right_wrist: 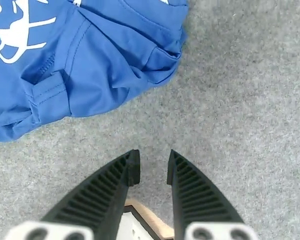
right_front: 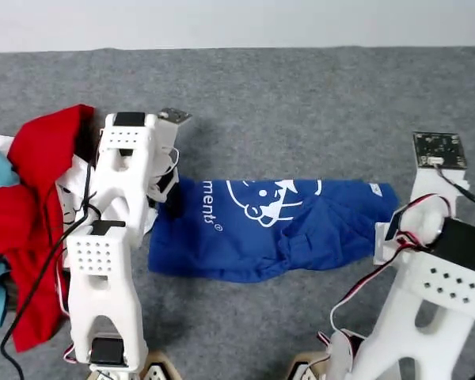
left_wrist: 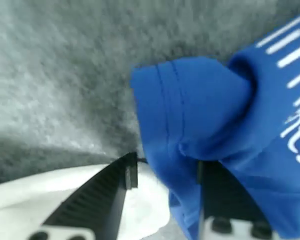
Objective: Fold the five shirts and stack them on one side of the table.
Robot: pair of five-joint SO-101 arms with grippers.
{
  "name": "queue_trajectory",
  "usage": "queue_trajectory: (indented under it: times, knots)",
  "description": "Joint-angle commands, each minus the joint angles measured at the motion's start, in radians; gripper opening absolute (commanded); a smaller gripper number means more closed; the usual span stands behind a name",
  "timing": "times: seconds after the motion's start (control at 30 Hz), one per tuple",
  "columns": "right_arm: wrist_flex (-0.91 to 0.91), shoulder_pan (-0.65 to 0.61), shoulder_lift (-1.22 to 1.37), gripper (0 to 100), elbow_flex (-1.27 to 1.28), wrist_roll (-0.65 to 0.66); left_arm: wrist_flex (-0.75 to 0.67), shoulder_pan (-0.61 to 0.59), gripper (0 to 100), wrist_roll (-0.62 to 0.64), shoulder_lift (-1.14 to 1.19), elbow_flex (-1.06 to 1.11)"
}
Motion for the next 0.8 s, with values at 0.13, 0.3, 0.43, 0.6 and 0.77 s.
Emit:
queue_trajectory:
  times: [0.13,0.3,0.43,0.6,0.77]
  knots:
    - [0.036,0.012,-0.022,10.4,-0.005,-0.005,-0.005,0.012,20,-0.006,-0.005,-0.062]
    - [0.036,0.01,-0.022,10.4,-0.005,-0.005,0.041,0.052,20,-0.006,0.08,-0.07]
    - [0.036,0.012,-0.022,10.4,-0.005,-0.005,0.084,0.069,19,0.002,0.127,-0.114]
    - [0.036,0.012,-0.022,10.4,-0.005,-0.005,0.086,0.075,9,0.002,0.137,-0.097]
    - [0.033,0.012,-0.022,10.4,-0.005,-0.005,0.086,0.117,0,0.002,0.069,-0.007]
